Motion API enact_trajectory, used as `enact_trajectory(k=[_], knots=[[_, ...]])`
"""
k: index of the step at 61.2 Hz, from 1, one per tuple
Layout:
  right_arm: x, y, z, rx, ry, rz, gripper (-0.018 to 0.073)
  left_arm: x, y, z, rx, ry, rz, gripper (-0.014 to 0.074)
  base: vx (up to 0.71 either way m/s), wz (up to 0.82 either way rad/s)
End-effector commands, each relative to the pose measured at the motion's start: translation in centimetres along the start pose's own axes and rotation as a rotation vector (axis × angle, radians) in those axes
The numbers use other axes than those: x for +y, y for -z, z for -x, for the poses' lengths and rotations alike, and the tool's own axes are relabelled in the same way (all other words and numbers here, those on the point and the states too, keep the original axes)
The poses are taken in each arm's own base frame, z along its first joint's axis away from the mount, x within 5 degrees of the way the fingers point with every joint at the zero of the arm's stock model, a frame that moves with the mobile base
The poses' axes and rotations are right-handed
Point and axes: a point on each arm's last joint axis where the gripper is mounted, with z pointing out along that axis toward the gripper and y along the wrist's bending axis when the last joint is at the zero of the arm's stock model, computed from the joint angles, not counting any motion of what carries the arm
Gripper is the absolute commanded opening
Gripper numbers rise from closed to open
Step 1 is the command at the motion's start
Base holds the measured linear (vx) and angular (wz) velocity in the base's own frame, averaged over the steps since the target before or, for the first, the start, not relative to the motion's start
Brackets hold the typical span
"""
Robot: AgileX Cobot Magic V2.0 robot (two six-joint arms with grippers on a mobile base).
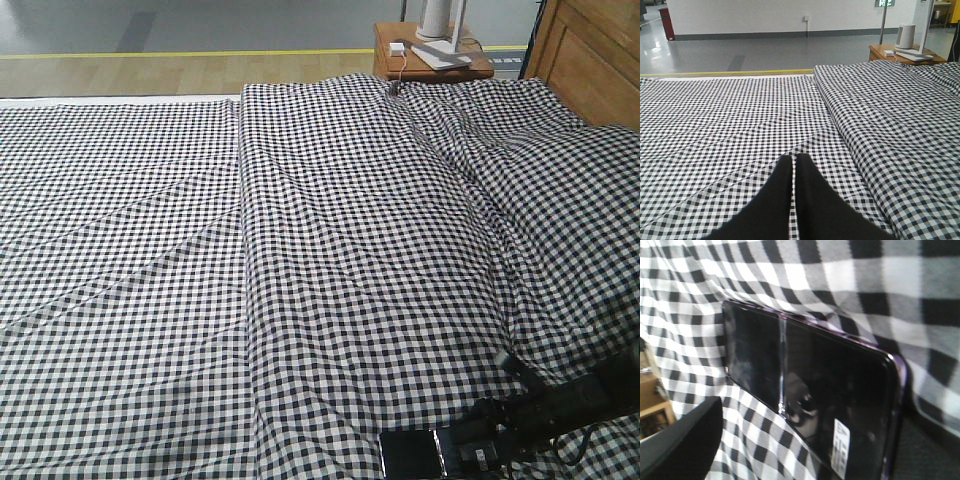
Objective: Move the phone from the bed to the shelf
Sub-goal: 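Close the right gripper on the phone edge and tilt it up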
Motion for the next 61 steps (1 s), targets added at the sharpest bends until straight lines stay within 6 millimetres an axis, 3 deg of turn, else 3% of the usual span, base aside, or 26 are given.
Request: enact_trajectory(k=[1,11,19,28,42,61], knots=[[1.6,1.4,0.9,-0.023,0.041,0.074,0.0582,0.1,0.0,0.6,-0.076,0.010,0.010,0.0001,0.00,0.00],[1.6,1.4,0.9,-0.023,0.043,0.073,0.0559,0.1,0.0,0.6,-0.076,0.010,0.010,0.0001,0.00,0.00],[1.6,1.4,0.9,-0.023,0.043,0.073,0.0482,0.1,0.0,0.6,-0.076,0.010,0.010,0.0001,0.00,0.00],[1.6,1.4,0.9,-0.024,0.048,0.072,0.0315,0.1,0.0,0.6,-0.076,0.010,0.010,0.0001,0.00,0.00],[1.7,1.7,1.5,-0.032,0.066,0.077,-0.0015,0.1,0.0,0.6,-0.076,0.010,0.010,0.0001,0.00,0.00],[3.0,2.8,2.2,-0.034,0.099,0.145,-0.0006,0.1,0.0,0.6,-0.076,0.010,0.010,0.0001,0.00,0.00]])
